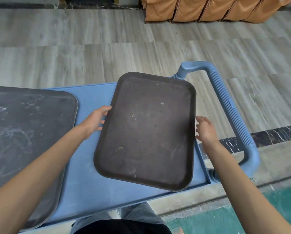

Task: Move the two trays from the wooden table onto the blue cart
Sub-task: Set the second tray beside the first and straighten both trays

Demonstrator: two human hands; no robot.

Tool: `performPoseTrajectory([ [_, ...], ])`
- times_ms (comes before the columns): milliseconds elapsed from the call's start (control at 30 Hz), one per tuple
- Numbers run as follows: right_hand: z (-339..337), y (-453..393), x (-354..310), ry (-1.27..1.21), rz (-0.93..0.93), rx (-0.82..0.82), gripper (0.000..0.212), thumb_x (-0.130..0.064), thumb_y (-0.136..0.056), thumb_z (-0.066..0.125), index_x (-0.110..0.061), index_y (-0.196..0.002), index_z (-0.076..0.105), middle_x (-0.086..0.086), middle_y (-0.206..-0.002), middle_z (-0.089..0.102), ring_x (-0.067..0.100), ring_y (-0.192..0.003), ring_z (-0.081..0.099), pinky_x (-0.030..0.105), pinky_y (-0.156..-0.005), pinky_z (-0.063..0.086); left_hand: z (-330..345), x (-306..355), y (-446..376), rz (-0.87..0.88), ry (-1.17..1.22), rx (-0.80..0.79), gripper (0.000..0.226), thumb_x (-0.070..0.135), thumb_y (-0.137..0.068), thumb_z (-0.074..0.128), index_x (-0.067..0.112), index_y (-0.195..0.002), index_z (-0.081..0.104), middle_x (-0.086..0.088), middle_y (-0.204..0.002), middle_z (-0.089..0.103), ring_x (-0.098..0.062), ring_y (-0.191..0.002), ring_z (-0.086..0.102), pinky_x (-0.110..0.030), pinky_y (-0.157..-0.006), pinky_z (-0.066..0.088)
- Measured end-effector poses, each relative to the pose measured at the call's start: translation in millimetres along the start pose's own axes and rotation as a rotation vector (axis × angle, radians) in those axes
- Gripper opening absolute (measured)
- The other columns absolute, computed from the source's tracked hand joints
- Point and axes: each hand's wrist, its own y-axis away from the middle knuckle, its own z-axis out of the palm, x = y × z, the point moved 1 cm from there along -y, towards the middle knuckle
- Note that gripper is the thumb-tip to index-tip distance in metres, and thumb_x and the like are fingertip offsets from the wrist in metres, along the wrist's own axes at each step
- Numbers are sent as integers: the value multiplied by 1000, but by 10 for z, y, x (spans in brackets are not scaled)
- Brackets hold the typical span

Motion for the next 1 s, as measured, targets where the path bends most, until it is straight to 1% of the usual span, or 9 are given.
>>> performPoseTrajectory([
  [33,18,30,-1,63,-81,27,31,-30,-101,44,-23,-125,62,6,-125,63,24,-117,58,40,-102,45,13,-46,52,44,-96,-16,53,52,-98,46,32,-146,50,7,-153,47,-14,-120,57,-33,-97,44],
  [100,69,141,-26,178,-207,35,39,-30,-101,47,-19,-136,60,12,-133,60,26,-124,56,45,-112,40,32,-133,183,131,-337,-61,60,54,-97,49,38,-154,39,9,-161,37,-16,-145,38,-37,-119,28],
  [167,137,309,-48,272,-297,24,44,-31,-102,48,-18,-143,56,15,-138,58,28,-129,54,47,-115,37,35,-201,368,190,-504,-85,63,55,-98,49,39,-157,31,4,-165,30,-17,-152,24,-39,-124,17],
  [267,281,612,-32,375,-383,1,46,-30,-104,48,-17,-148,51,16,-147,51,32,-135,47,46,-117,33,-18,-323,651,232,-563,-95,65,55,-99,48,40,-158,25,1,-168,23,-15,-154,16,-39,-124,12],
  [400,544,1069,24,478,-483,-54,47,-32,-105,45,-21,-151,48,13,-156,43,32,-143,38,45,-120,26,-238,-611,1045,272,-583,-72,65,62,-96,47,53,-155,20,7,-171,3,-12,-156,3,-39,-123,5],
  [500,760,1455,65,546,-606,-77,48,-33,-106,44,-21,-153,45,10,-161,39,28,-150,28,41,-123,20,-556,-855,1358,368,-678,30,66,64,-96,47,53,-155,20,10,-170,-5,-20,-157,-3,-44,-126,3],
  [633,1110,1995,148,603,-715,-178,50,-36,-107,43,-25,-156,41,6,-166,33,24,-154,19,39,-122,17,-1096,-1243,1944,411,-778,181,74,76,-90,40,55,-155,12,21,-162,-17,-21,-155,-14,-47,-126,3],
  [767,1605,2430,162,628,-805,-266,50,-35,-106,45,-26,-156,41,6,-167,30,24,-154,17,36,-122,14,-1608,-1628,2522,336,-823,328,74,77,-90,37,56,-155,8,19,-166,-15,-19,-154,-19,-53,-123,9],
  [1000,2420,2912,198,666,-837,-431,53,-33,-105,46,-28,-157,38,6,-168,27,26,-155,17,43,-123,18,-2354,-2121,2982,193,-731,442,74,69,-93,44,49,-157,12,12,-169,-10,-23,-154,-18,-50,-123,0],
])
